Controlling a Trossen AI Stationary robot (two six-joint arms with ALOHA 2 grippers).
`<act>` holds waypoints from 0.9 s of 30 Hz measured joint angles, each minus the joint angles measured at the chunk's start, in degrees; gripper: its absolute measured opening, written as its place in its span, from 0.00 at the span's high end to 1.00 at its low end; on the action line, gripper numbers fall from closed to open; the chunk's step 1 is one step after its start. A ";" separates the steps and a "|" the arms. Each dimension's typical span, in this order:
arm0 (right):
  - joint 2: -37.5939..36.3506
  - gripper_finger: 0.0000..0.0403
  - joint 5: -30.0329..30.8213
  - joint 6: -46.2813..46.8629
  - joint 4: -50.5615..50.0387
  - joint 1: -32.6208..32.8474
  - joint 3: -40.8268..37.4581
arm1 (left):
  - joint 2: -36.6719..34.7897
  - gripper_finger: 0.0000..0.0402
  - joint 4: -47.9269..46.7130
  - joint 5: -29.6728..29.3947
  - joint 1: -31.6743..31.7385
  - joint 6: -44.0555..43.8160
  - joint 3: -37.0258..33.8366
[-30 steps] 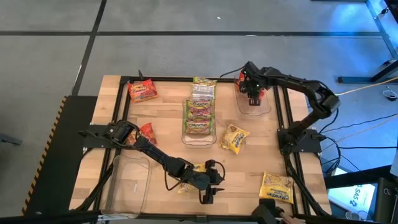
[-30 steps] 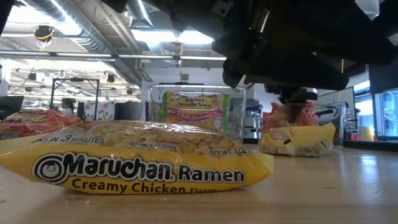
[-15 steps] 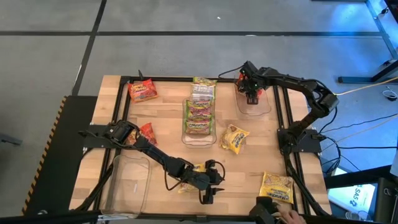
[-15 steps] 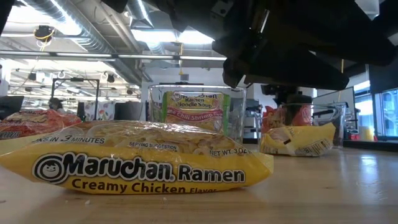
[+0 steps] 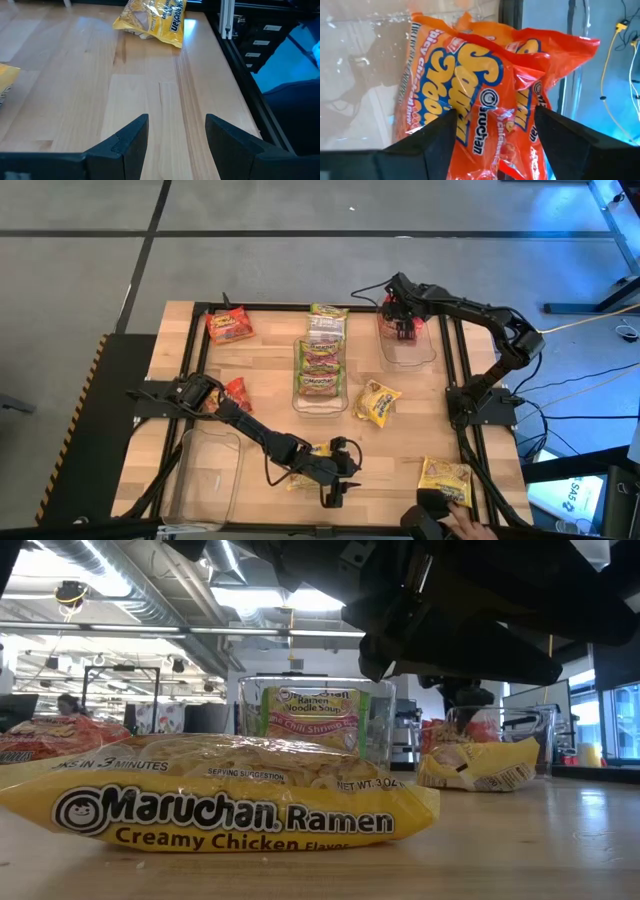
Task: Sort Maruchan noodles
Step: Put the bottom orange noodle pack into the top right transparent bin
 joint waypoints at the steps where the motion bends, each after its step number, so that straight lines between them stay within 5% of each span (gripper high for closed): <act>1: 0.00 0.37 0.46 0.05 -0.19 0.00 0.00 | 0.00 0.53 0.00 -0.01 0.00 0.00 0.00; 8: -3.03 0.38 3.74 2.44 -3.70 1.92 0.00 | 0.00 0.53 0.00 -0.08 0.02 -0.04 0.00; 16: -12.37 0.39 3.86 8.94 -8.14 11.98 3.11 | 0.00 0.53 0.11 -1.50 0.00 -4.30 0.00; 23: -22.63 0.39 -10.89 26.51 -15.11 29.36 3.41 | 0.00 0.53 1.05 -2.58 0.33 -4.99 0.01; 27: -29.48 0.39 -12.73 36.73 -15.00 44.41 -0.71 | -0.14 0.53 0.75 -2.47 0.25 -6.71 0.40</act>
